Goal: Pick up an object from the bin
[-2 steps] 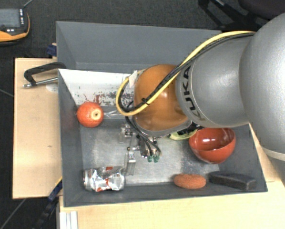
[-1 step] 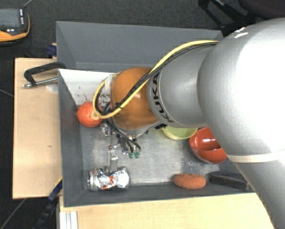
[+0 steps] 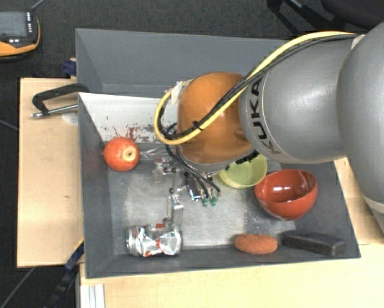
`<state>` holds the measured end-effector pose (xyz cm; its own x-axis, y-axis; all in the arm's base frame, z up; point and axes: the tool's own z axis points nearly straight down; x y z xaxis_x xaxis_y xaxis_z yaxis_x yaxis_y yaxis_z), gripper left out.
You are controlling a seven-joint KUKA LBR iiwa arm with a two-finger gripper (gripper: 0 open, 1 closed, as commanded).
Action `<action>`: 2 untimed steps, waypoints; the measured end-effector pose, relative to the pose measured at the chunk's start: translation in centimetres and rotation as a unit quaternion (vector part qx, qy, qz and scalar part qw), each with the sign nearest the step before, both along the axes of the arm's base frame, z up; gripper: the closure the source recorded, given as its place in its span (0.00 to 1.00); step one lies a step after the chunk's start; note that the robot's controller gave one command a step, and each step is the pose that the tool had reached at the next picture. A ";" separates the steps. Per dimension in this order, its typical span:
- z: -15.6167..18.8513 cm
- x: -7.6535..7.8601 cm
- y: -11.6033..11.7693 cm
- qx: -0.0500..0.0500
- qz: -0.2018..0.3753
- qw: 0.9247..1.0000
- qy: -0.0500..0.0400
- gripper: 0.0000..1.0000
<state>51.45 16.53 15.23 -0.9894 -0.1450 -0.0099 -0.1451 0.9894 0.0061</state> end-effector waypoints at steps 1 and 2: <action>-3.3 4.5 0.4 0.001 0.027 1.000 -0.004 0.00; -3.2 4.3 0.4 0.001 0.027 1.000 -0.003 1.00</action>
Offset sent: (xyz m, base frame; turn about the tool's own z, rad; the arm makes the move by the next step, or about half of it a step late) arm 0.0422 0.0025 -0.0330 -0.0543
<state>55.79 16.90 12.03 -0.9801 -0.1978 -0.0163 -0.1979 0.9802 0.0080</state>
